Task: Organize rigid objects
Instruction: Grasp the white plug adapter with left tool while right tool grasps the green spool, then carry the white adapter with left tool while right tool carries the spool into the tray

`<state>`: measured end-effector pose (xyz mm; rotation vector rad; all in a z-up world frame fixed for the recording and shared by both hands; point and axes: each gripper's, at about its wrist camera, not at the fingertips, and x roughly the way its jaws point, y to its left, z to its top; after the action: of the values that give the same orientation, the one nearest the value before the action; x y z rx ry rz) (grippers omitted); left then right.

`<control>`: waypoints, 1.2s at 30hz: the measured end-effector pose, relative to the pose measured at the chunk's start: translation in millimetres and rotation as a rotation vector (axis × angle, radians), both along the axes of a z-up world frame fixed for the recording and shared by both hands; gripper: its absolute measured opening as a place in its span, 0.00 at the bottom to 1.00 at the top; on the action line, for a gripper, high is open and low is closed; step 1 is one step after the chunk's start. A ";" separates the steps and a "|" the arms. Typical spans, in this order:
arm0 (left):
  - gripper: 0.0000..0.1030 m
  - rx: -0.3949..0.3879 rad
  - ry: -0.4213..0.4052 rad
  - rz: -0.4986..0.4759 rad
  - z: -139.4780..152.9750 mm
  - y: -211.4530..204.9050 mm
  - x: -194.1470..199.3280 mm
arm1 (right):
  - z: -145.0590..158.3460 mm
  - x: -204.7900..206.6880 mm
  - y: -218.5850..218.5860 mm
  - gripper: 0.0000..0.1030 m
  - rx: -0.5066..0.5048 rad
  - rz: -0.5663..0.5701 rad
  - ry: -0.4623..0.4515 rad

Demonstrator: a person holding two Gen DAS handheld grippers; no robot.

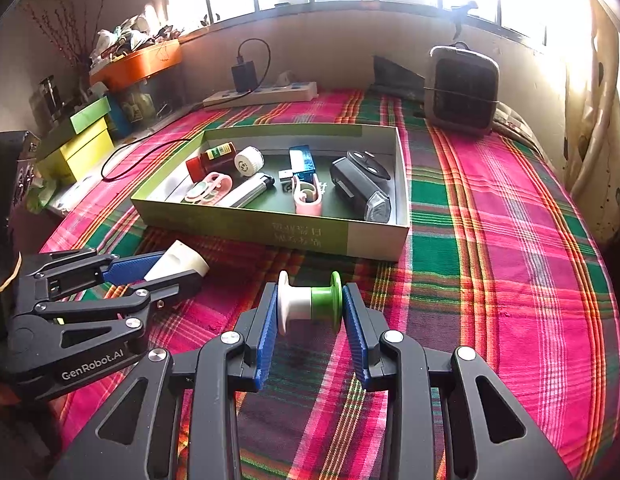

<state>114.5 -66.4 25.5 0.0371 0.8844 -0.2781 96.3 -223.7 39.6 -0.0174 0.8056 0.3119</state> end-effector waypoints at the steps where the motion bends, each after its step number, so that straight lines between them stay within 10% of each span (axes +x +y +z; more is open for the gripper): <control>1: 0.32 -0.003 -0.002 0.001 1.3 0.4 -0.3 | 1.5 -0.4 -0.4 0.32 0.007 0.003 -0.001; 36: 0.32 -0.028 -0.052 0.036 34.3 33.1 52.8 | 34.4 45.2 23.8 0.32 0.035 0.063 -0.033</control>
<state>167.3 -33.3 59.7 0.0022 0.8285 -0.2550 141.5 -199.9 74.0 -0.0150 0.7675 0.3849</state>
